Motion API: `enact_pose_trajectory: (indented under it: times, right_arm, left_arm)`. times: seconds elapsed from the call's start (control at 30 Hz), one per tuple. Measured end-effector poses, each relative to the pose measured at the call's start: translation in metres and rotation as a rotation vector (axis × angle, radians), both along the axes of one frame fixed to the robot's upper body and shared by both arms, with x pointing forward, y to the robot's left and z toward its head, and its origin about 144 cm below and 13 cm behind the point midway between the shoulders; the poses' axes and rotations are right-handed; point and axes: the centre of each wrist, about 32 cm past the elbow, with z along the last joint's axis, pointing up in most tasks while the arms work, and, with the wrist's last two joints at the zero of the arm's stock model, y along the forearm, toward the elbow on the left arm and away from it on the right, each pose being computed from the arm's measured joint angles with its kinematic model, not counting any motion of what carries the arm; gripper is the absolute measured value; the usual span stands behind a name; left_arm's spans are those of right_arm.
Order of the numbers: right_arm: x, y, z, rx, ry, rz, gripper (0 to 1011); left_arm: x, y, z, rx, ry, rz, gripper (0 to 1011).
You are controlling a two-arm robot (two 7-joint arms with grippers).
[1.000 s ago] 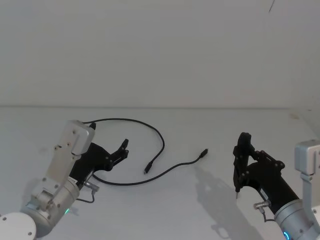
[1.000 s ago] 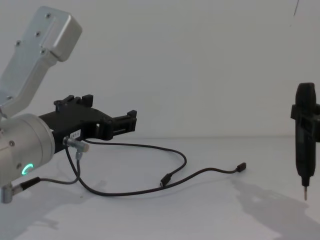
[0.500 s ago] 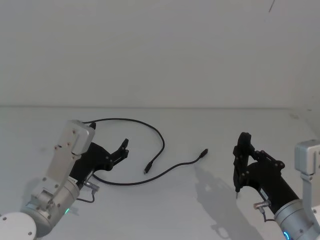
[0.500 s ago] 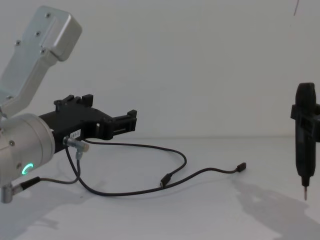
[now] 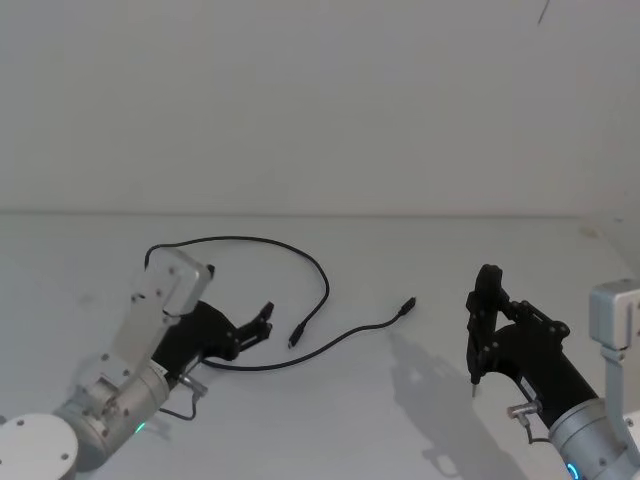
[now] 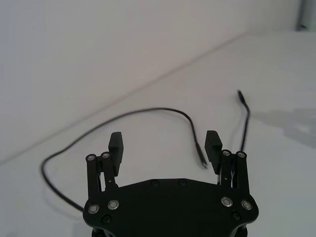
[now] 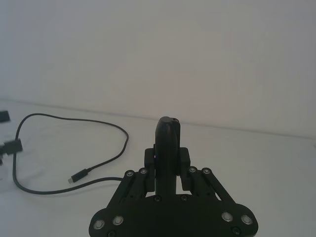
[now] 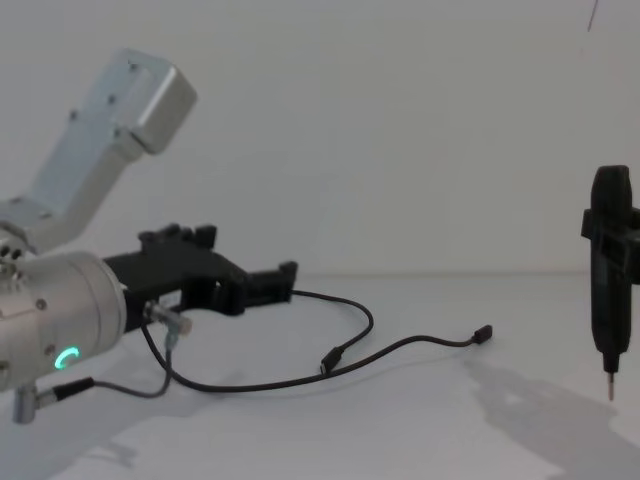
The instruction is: Pick up the data cable with the one hand.
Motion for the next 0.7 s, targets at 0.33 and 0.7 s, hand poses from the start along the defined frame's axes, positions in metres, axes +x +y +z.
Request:
enact_pose_trajectory:
  times: [0.33,0.7]
  right_arm:
    - [0.0,0.0,0.0,0.0,0.0,0.0,279]
    - [0.0,0.0,0.0,0.0,0.0,0.0,279]
  left_arm:
    - [0.021,-0.002,-0.003,0.076,0.098,-0.13,1001]
    - [0.06,-0.013,0.0,0.138,0.164,-0.288,1001]
